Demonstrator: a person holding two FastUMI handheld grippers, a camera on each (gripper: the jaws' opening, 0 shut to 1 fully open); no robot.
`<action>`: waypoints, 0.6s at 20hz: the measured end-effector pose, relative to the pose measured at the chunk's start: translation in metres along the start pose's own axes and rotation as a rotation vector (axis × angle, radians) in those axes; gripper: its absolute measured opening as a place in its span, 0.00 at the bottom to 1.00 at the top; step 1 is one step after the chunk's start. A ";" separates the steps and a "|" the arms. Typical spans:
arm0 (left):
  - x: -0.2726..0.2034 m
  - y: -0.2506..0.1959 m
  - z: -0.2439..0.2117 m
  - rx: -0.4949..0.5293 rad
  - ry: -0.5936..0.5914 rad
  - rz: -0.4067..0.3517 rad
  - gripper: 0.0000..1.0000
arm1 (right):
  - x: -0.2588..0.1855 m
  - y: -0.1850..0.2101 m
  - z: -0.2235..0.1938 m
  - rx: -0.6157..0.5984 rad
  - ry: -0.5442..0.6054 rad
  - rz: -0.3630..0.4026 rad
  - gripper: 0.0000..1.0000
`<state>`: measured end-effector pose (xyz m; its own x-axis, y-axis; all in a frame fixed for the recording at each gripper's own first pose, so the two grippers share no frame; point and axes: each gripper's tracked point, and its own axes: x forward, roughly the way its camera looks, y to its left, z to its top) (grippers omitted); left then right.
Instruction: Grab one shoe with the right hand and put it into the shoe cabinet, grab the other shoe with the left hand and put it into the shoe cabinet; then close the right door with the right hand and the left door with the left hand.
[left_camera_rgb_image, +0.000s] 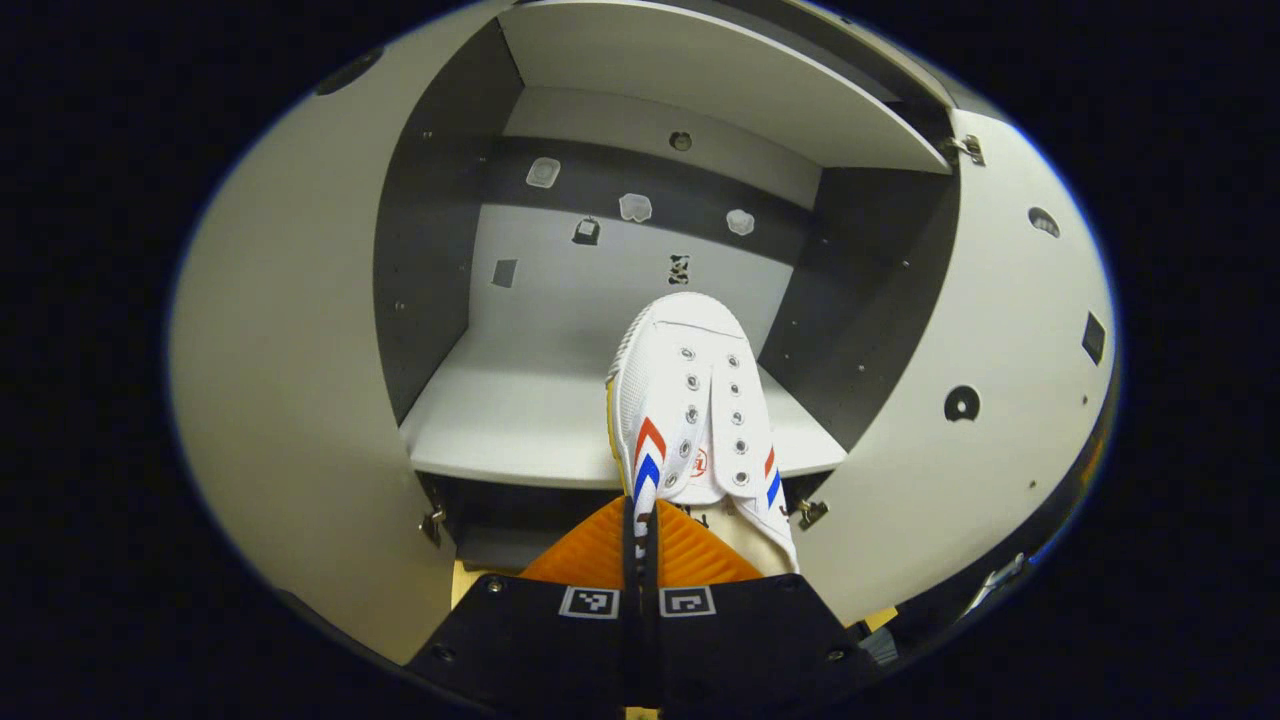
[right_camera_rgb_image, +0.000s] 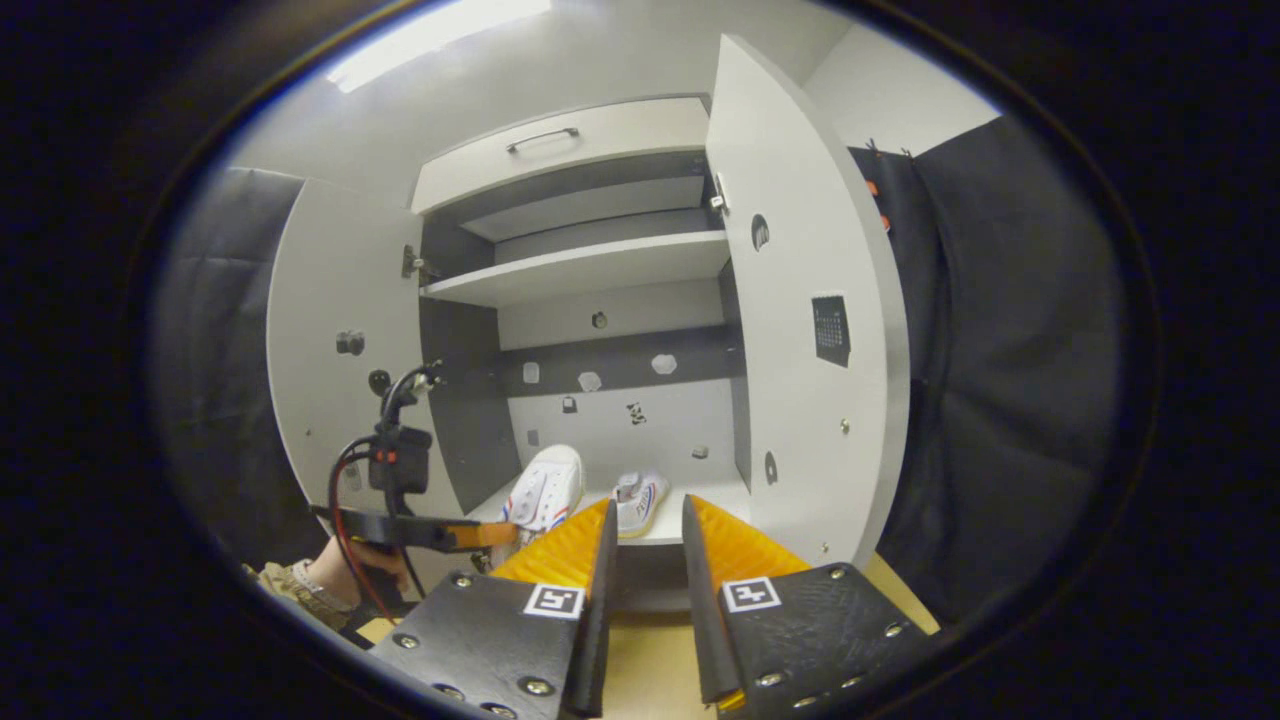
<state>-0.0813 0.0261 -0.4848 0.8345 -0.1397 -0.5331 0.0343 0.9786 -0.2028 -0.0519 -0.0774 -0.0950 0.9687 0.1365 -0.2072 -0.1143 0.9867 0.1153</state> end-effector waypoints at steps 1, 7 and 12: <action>0.000 0.001 -0.001 -0.004 -0.001 0.008 0.00 | -0.001 0.002 -0.003 0.013 0.006 0.007 0.27; -0.008 0.001 0.002 -0.017 0.039 0.056 0.01 | -0.001 0.012 -0.015 0.016 0.016 0.031 0.36; -0.009 -0.001 0.001 -0.034 0.093 0.083 0.00 | 0.002 0.010 -0.022 0.000 0.020 0.019 0.36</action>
<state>-0.0884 0.0261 -0.4789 0.7789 -0.0731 -0.6228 -0.0532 0.9819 -0.1818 -0.0557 -0.0656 -0.1158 0.9618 0.1565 -0.2246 -0.1321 0.9840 0.1197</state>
